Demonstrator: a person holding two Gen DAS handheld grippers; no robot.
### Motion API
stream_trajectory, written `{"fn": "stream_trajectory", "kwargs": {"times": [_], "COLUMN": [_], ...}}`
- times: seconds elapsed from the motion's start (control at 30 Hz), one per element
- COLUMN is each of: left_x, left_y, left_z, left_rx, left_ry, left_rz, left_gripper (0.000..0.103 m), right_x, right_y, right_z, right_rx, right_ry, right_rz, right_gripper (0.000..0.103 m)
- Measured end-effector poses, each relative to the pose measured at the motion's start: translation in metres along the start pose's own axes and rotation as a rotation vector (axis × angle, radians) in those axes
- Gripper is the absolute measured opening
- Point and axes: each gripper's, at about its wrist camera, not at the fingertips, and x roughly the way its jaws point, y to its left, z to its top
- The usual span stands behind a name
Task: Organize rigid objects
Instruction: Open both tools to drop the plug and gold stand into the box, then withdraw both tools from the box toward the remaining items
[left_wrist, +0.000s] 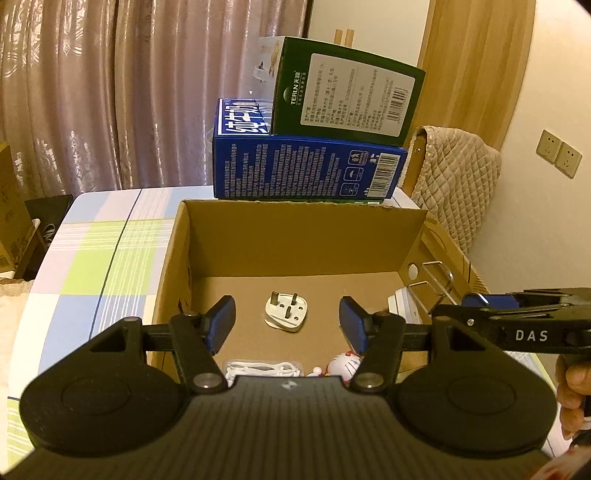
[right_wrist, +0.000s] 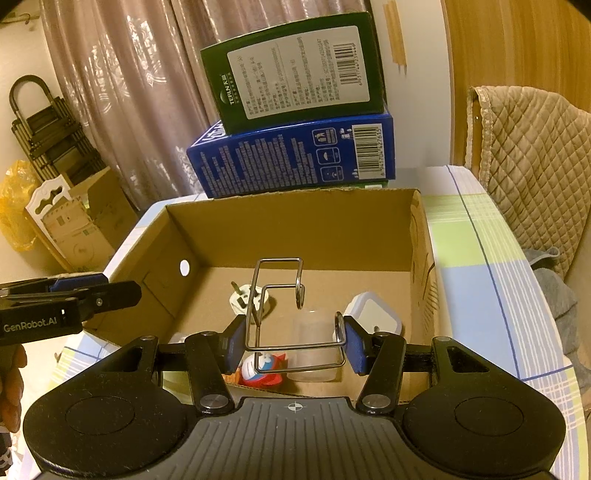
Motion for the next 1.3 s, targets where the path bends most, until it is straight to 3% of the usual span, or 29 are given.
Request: {"fn": "stream_trajectory", "kwargs": {"times": [0.23,0.3,0.33,0.37,0.63,1.03,1.3], "left_x": [-0.004,-0.006,-0.009,-0.012,-0.052,-0.142,-0.179], "left_y": [0.001,0.001,0.001,0.001,-0.003,-0.02,-0.029], "left_z": [0.001,0.001,0.0,-0.001,-0.027,-0.103,-0.15], "left_rx": [-0.005,-0.005,-0.006,-0.006,-0.034,-0.123,-0.178], "left_ry": [-0.011,-0.013,-0.016,-0.021,-0.062,-0.078,-0.061], "left_rz": [0.004,0.006,0.004,-0.001,0.009,0.038,0.041], "left_gripper": [0.057,0.057,0.057,0.057,0.057,0.058,0.059], "right_x": [0.004,0.003,0.002,-0.002,-0.056,-0.148,-0.19], "right_y": [-0.002,-0.004,-0.006,-0.007,-0.012,0.004,0.012], "right_z": [0.003,0.003,0.003,0.002,-0.018,-0.113,-0.17], "right_rx": [0.012,0.023,0.028,0.033,0.071,0.097,0.088], "right_ry": [-0.009,-0.033,-0.04,-0.054,-0.117,-0.109,-0.098], "right_rz": [-0.009,0.001,0.003,0.005,0.016,-0.042,-0.1], "right_gripper": [0.051,0.059,0.074,0.079,0.079,0.079,0.079]}}
